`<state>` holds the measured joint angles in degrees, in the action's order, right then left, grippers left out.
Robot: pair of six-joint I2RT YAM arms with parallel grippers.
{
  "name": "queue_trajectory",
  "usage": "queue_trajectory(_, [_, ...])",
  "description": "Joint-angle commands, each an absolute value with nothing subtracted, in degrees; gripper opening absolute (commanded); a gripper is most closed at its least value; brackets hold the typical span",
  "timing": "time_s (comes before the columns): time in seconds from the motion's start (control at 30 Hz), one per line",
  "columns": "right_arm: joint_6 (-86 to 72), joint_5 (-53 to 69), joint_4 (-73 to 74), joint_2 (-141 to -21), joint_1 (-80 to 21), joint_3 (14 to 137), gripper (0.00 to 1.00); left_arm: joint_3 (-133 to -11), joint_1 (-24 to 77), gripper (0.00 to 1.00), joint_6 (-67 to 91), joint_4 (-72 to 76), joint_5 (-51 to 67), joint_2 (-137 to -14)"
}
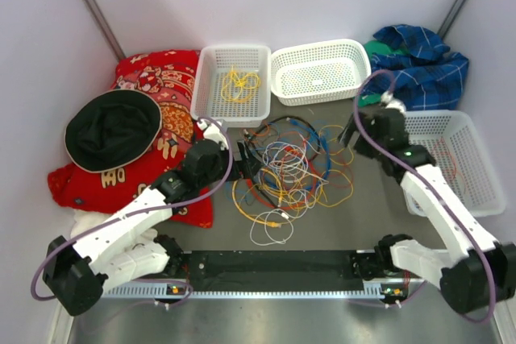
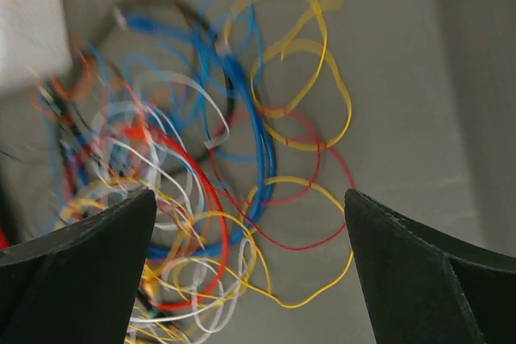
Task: Untangle the cables
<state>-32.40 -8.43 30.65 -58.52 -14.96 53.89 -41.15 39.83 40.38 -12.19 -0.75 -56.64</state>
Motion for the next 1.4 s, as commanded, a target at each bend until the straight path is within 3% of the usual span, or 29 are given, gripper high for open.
queue_trajectory(0.0, [-29.8, 3.9, 23.0, -64.7, -16.5, 45.2, 0.99, -43.3, 39.8, 0.99, 40.3, -13.5, -2.5, -55.5])
queue_trajectory(0.57, [-24.9, 1.5, 13.4, -90.9, -29.8, 53.3, 0.98, -41.0, 39.8, 0.99, 41.9, -15.5, -4.3, -55.0])
queue_trajectory(0.77, [-25.3, 1.6, 9.8, -93.4, -30.1, 52.0, 0.89, -40.8, 39.9, 0.99, 41.7, -15.5, -4.2, -55.7])
queue_trajectory(0.83, [-25.4, 1.3, 7.8, -93.5, -30.8, 52.0, 0.83, -40.5, 39.8, 0.99, 41.6, -15.1, -4.1, -55.7])
queue_trajectory(0.93, [-25.2, 2.8, 4.2, -94.0, -31.8, 52.6, 0.57, -40.6, 39.8, 0.99, 41.4, -14.9, -4.0, -56.0])
queue_trajectory(0.97, [-25.3, 3.3, 3.8, -94.5, -32.0, 53.2, 0.41, -40.7, 39.8, 0.99, 41.4, -15.0, -4.0, -56.0])
queue_trajectory(1.13, [-25.3, 3.8, 3.3, -95.5, -33.8, 57.0, 0.03, -40.6, 39.9, 0.99, 41.1, -15.2, -4.3, -54.8])
queue_trajectory(1.37, [-22.4, -3.9, 9.2, -80.9, -38.0, 59.5, 0.00, -41.5, 39.8, 0.99, 38.2, -14.4, -6.4, -51.1])
